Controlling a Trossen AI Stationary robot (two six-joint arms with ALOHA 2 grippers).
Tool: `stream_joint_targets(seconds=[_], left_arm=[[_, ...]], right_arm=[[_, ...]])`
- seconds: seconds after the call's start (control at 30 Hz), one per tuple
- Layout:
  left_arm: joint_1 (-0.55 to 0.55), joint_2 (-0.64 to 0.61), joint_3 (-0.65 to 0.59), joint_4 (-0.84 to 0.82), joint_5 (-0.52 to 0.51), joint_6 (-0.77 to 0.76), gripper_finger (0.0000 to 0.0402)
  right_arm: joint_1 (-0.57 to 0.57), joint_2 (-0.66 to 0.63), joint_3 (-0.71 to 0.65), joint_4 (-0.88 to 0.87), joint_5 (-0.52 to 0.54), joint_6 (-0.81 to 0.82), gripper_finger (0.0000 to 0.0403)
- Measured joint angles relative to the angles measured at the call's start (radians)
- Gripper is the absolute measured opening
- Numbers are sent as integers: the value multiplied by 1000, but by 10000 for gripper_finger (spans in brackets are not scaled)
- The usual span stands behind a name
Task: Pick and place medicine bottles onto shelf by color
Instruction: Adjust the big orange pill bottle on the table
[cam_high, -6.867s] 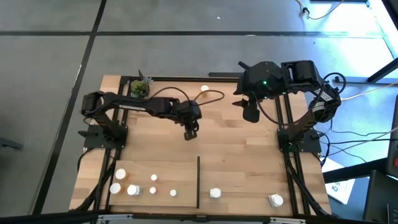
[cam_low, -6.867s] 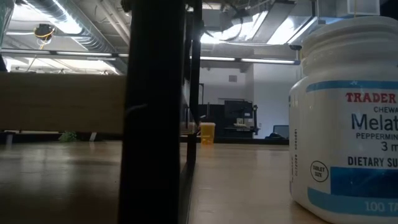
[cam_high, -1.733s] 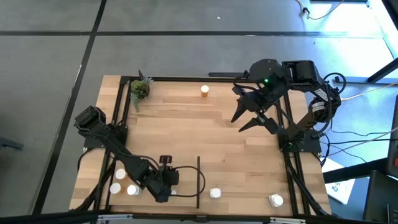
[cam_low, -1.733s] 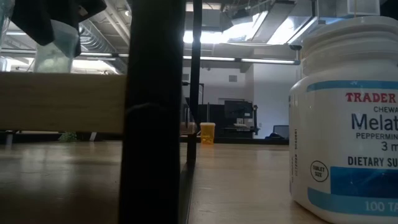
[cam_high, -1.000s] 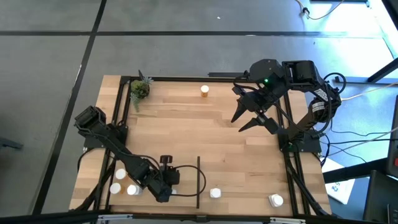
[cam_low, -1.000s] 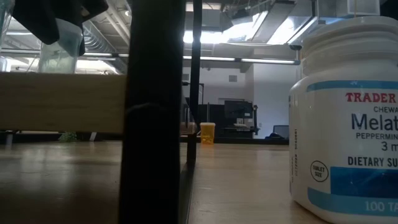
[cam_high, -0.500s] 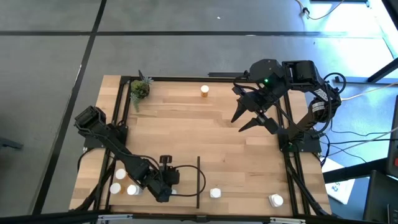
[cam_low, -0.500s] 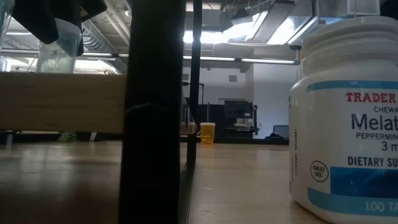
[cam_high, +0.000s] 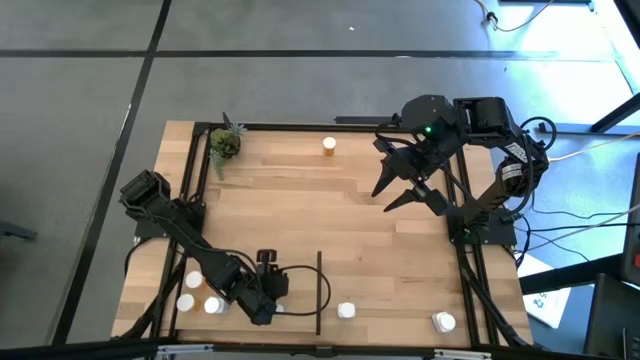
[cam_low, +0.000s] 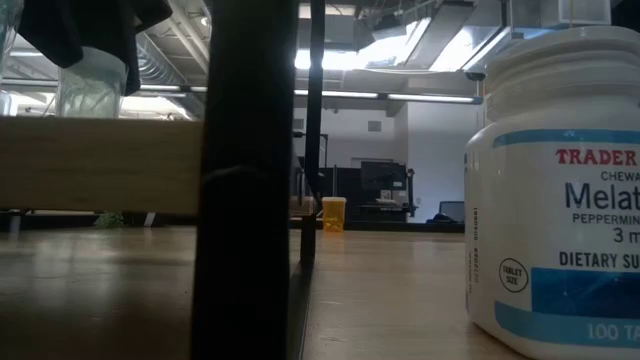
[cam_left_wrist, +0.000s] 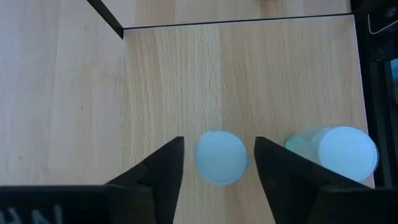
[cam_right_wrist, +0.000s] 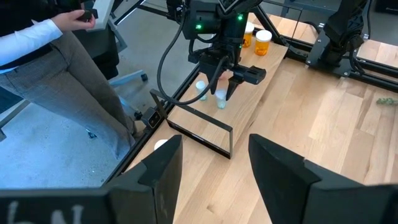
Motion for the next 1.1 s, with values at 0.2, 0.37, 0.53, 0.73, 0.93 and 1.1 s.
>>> stream_joint_targets(seconds=[0.2, 0.37, 0.53, 0.73, 0.93, 1.1], left_arm=[[-3, -19, 0, 8, 0, 12, 195], [-5, -48, 1, 4, 1, 20, 197], [-5, -80, 1, 9, -3, 20, 198], [-23, -146, 1, 1, -79, 82, 198], [-41, -203, 1, 1, -96, 48, 198], [-41, -237, 1, -12, -129, 69, 198]], right_arm=[[0, 0, 0, 0, 0, 0, 186], [0, 0, 0, 0, 0, 0, 186], [0, 0, 0, 0, 0, 0, 186], [0, 0, 0, 0, 0, 0, 186], [0, 0, 0, 0, 0, 0, 186], [0, 0, 0, 0, 0, 0, 186]])
